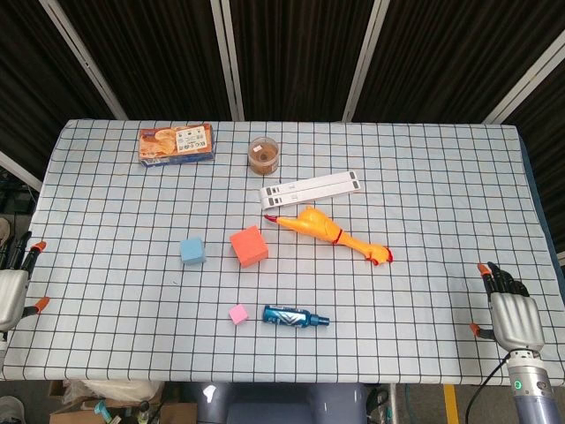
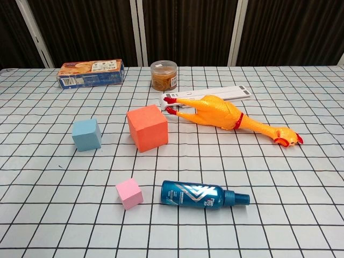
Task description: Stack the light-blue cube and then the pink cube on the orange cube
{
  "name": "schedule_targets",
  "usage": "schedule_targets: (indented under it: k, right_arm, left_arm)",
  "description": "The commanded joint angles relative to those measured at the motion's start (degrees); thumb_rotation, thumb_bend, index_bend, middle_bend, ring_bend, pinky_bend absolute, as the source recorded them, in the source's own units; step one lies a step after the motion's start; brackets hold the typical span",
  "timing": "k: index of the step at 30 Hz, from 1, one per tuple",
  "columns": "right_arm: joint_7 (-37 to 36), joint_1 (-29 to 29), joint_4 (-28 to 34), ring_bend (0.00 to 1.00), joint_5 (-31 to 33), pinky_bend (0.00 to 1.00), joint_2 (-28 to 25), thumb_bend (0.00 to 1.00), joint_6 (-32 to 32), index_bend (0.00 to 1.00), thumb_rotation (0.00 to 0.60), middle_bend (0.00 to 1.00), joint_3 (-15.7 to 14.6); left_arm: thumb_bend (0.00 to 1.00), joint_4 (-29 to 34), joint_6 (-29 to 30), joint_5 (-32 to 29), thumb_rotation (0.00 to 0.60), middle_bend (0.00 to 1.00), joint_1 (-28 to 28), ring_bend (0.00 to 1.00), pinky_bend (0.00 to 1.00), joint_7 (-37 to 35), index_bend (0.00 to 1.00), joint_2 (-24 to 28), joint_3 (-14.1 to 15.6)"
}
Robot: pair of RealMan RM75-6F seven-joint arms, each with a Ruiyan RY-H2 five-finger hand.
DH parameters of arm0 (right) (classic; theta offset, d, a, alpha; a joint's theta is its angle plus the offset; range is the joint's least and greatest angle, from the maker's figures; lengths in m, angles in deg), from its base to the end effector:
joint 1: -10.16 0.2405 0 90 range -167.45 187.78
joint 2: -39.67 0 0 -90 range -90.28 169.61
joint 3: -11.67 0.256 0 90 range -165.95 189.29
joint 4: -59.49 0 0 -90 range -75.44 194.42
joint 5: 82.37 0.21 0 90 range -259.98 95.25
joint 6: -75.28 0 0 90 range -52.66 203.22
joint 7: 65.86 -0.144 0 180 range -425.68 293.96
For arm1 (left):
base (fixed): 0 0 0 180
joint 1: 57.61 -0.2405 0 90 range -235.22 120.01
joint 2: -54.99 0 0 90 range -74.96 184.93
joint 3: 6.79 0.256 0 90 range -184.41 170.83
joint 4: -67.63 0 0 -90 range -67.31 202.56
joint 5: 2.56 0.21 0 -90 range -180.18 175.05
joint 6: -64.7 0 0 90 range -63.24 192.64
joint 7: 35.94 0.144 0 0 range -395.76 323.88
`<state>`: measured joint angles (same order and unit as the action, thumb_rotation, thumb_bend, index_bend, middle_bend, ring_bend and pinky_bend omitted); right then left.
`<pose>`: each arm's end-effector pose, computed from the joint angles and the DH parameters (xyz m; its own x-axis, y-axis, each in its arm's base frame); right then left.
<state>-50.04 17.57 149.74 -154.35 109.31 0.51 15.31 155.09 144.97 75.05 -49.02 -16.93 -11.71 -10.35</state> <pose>-0.3404 -0.1931 0.1200 0.5258 -0.1989 0.8271 -0.8198 0.1410 0.5550 -0.3342 0.2050 0.1524 0.6842 0.0671 0.7262 0.7234 0.0640 -0.6874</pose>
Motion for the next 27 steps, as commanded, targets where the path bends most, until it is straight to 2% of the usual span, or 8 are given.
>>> schedule_targets:
  k: [1,16,20,24,27]
  right_arm:
    - [0.10,0.10,-0.03,0.11,-0.06,0.19,0.10,0.10,0.14,0.07,0.600,0.08,-0.06]
    - [-0.03,-0.16,0.74,0.11,-0.30,0.19,-0.26,0.10,-0.36,0.07,0.600,0.08,-0.13]
    - [-0.21,-0.25,0.80,0.11,-0.14,0.20,-0.45,0.10,-0.17,0.07,0.600,0.08,-0.22]
    - [-0.92,-0.28,0.84,0.11,-0.12,0.20,-0.68,0.10,0.00,0.07,0.600,0.08,-0.18]
    - [-1.72,-0.41,0.69,0.11,0.02,0.20,-0.93,0.10,0.15,0.07,0.600,0.08,-0.17]
  left_arm:
    - [0.00,0.01,0.08,-0.01,0.600,0.00,-0.04,0.01,0.02,-0.02,0.14,0.01,-0.02]
    - [0.00,0.28,0.32,0.76,0.600,0.00,-0.08,0.01,0.03,-0.88,0.14,0.21,0.13]
    - [0.00,0.08,0.36,0.29,0.600,0.01,-0.22,0.04,0.10,-0.82,0.14,-0.07,0.02]
    - [0.00,1.08,3.03,-0.07,0.600,0.10,-0.93,0.11,0.16,0.47,0.17,-0.78,-0.91]
    - [0.00,1.39,3.84,0.22,0.600,0.11,-1.15,0.11,0.16,0.64,0.17,-1.37,-0.96]
